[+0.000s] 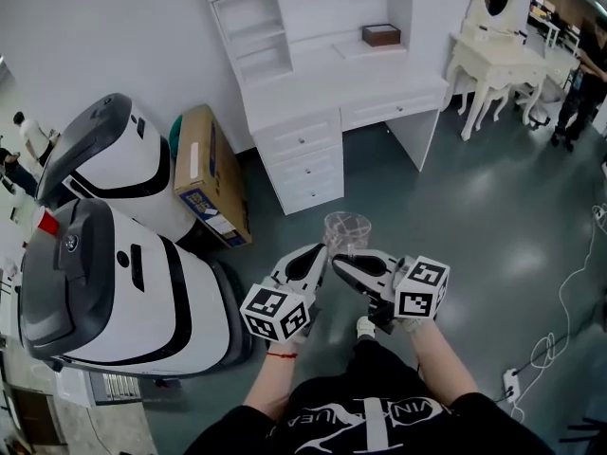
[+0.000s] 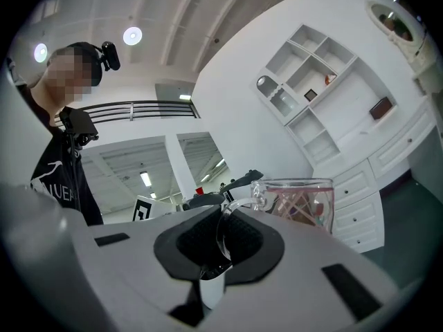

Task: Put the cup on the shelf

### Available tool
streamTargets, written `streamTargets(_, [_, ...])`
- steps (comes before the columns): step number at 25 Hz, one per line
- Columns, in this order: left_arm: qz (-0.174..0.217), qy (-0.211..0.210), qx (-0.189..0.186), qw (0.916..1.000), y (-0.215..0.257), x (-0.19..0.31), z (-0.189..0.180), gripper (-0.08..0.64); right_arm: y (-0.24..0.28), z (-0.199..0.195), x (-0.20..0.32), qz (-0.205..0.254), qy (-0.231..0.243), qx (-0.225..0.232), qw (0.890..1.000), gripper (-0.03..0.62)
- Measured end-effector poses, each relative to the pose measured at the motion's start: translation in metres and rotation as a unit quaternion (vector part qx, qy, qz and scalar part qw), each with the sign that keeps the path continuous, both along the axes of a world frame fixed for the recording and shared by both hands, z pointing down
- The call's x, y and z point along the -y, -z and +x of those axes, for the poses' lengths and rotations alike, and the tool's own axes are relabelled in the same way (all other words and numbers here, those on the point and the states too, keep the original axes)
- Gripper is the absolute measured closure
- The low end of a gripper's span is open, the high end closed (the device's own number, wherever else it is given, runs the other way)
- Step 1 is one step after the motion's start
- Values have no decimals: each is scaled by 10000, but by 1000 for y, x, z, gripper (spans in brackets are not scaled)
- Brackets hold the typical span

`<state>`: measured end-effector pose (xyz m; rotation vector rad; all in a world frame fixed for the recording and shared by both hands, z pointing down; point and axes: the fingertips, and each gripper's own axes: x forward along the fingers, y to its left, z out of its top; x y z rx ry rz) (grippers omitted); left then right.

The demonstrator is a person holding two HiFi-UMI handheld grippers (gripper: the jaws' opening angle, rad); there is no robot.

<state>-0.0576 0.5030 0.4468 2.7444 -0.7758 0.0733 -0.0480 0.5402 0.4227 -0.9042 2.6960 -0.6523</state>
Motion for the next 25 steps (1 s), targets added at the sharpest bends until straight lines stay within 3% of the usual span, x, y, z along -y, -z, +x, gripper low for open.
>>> streamTargets(13, [-16, 351, -100, 9993, 3, 127, 63, 554, 4, 65, 128, -15, 270, -151, 9995, 580])
streamTargets(25, [-49, 777, -154, 9968, -8, 195, 73, 554, -7, 77, 197, -41, 654, -152, 9977, 580])
